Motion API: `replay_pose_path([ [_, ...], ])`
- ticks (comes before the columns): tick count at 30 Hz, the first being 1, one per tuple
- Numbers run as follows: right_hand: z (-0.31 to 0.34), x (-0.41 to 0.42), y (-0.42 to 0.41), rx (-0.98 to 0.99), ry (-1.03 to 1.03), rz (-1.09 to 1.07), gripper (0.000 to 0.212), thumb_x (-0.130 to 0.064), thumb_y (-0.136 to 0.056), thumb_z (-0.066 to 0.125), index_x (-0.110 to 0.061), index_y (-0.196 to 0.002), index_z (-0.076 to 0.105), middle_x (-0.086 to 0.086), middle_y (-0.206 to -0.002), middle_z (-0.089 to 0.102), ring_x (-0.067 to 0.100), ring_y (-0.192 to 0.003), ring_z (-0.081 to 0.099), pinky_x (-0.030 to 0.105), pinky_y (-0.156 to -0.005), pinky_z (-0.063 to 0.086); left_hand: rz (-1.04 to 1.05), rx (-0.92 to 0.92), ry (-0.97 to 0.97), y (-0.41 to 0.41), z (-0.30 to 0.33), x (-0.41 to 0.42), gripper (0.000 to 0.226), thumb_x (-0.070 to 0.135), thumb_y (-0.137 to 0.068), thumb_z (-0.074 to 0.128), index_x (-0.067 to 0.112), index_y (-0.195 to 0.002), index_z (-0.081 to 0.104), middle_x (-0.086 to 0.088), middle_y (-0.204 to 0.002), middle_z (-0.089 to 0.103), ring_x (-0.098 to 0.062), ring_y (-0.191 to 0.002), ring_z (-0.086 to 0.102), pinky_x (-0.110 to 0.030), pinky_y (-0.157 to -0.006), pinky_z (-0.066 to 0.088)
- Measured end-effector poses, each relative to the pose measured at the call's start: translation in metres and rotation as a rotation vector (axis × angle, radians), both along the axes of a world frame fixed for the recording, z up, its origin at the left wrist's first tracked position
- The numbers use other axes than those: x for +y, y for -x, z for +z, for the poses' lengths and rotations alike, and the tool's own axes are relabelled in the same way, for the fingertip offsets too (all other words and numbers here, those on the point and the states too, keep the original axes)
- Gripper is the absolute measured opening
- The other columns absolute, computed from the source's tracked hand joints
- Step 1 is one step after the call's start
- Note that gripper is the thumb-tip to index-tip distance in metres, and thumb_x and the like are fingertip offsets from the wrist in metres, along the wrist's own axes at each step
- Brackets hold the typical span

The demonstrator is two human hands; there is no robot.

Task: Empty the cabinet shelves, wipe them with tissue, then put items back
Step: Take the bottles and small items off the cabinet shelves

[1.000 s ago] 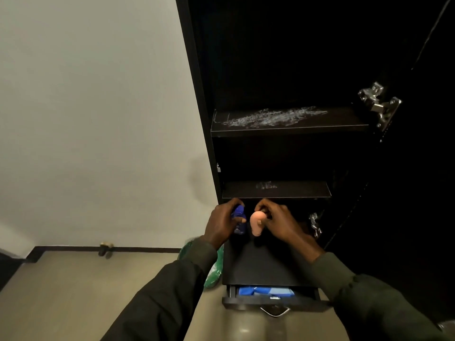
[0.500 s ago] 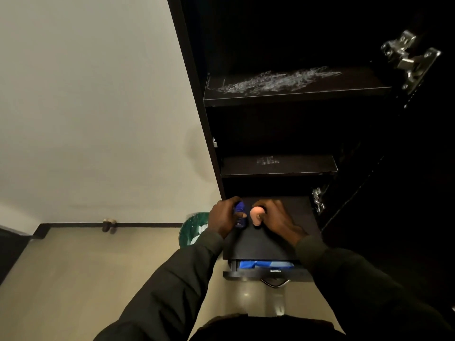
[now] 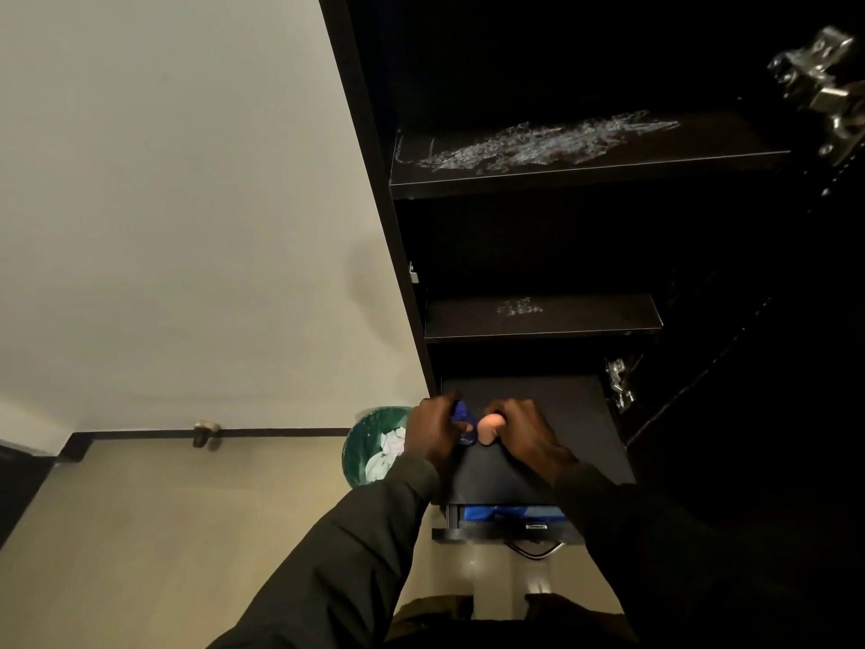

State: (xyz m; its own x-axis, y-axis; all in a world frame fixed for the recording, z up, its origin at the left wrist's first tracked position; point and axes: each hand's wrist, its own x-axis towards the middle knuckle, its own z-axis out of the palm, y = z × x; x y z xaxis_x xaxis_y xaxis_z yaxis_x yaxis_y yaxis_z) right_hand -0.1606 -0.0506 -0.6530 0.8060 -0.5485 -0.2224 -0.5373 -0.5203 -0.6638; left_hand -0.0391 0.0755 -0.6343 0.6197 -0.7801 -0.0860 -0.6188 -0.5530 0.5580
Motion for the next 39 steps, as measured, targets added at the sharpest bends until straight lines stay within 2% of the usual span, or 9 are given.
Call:
replay_pose_path([
  [5,-0.014,0.000,-0.002,-0.011,-0.066,-0.053,0.017,-0.010,-0.094,0.054,-0.019,-0.094,0.068,-0.005,-0.088,0.062,0.005,-0.079,0.056,0.005,-0.062,0.036,-0.007,0.012,-0.018,-0.003,-0.010,-0.003,0.026,0.026,-0.072,0.061,0.018,-0.097,0.063,-0.011,-0.090,0.070,-0.036,-0.084,0.063,-0.040,-0.068,0.051],
  [9,-0.017,0.002,-0.001,-0.063,-0.109,-0.065,0.016,-0.008,-0.090,0.057,-0.020,-0.089,0.068,-0.004,-0.084,0.063,0.009,-0.080,0.059,0.013,-0.066,0.045,-0.020,0.022,-0.043,-0.003,-0.015,-0.005,0.021,0.024,-0.070,0.064,0.018,-0.090,0.061,-0.009,-0.085,0.069,-0.035,-0.081,0.062,-0.035,-0.063,0.047],
  [13,-0.017,0.001,-0.002,-0.058,-0.070,-0.026,0.011,-0.008,-0.088,0.060,-0.013,-0.090,0.070,0.003,-0.087,0.067,0.010,-0.078,0.058,0.007,-0.060,0.038,-0.014,0.015,-0.048,-0.003,-0.018,-0.006,0.015,0.019,-0.073,0.066,0.020,-0.085,0.057,-0.010,-0.082,0.067,-0.037,-0.079,0.060,-0.030,-0.059,0.037],
  [18,-0.020,0.001,-0.003,-0.029,-0.063,-0.014,0.009,-0.011,-0.090,0.059,-0.014,-0.091,0.068,-0.005,-0.083,0.061,0.004,-0.072,0.055,0.005,-0.056,0.033,-0.046,-0.002,-0.088,-0.005,-0.016,-0.009,0.025,0.022,-0.073,0.070,0.018,-0.097,0.064,-0.011,-0.092,0.070,-0.035,-0.087,0.063,-0.035,-0.069,0.048],
  [21,-0.022,0.003,-0.002,-0.001,-0.075,-0.028,0.009,-0.014,-0.090,0.060,-0.016,-0.092,0.068,-0.004,-0.086,0.064,0.006,-0.076,0.058,0.010,-0.062,0.037,-0.061,-0.001,-0.093,-0.003,-0.015,-0.007,0.028,0.024,-0.075,0.071,0.020,-0.101,0.065,-0.010,-0.096,0.071,-0.034,-0.091,0.065,-0.035,-0.072,0.050],
  [28,-0.023,-0.003,0.002,0.001,-0.054,-0.009,0.023,-0.030,-0.083,0.056,-0.020,-0.095,0.072,-0.001,-0.093,0.071,0.011,-0.087,0.065,0.025,-0.075,0.051,-0.070,0.010,-0.138,0.000,-0.003,-0.006,0.066,0.021,-0.075,0.077,0.021,-0.136,0.054,-0.010,-0.123,0.067,-0.033,-0.113,0.061,-0.034,-0.091,0.050],
  [31,0.006,0.003,0.004,-0.037,-0.041,0.002,0.020,-0.027,-0.079,0.060,-0.020,-0.093,0.072,-0.003,-0.091,0.071,0.011,-0.086,0.066,0.028,-0.075,0.052,-0.068,-0.003,-0.138,0.000,0.006,-0.005,0.068,0.026,-0.075,0.077,0.023,-0.138,0.052,-0.008,-0.125,0.066,-0.031,-0.115,0.060,-0.033,-0.091,0.050],
  [36,0.027,-0.004,0.000,-0.034,0.050,0.004,0.044,-0.042,-0.081,0.062,-0.031,-0.123,0.061,-0.004,-0.115,0.068,0.013,-0.108,0.064,0.026,-0.092,0.051,-0.065,-0.109,-0.027,0.005,0.043,-0.008,0.048,0.040,-0.081,0.069,0.025,-0.126,0.057,-0.004,-0.117,0.068,-0.028,-0.107,0.062,-0.034,-0.081,0.050],
  [39,0.079,0.000,-0.005,-0.106,0.105,-0.023,0.040,-0.020,-0.088,0.061,-0.025,-0.128,0.062,0.000,-0.123,0.067,0.016,-0.114,0.061,0.022,-0.095,0.047,-0.079,-0.199,0.055,0.007,0.079,-0.014,0.043,0.045,-0.088,0.060,0.029,-0.128,0.057,0.001,-0.122,0.067,-0.024,-0.109,0.062,-0.033,-0.083,0.051],
])
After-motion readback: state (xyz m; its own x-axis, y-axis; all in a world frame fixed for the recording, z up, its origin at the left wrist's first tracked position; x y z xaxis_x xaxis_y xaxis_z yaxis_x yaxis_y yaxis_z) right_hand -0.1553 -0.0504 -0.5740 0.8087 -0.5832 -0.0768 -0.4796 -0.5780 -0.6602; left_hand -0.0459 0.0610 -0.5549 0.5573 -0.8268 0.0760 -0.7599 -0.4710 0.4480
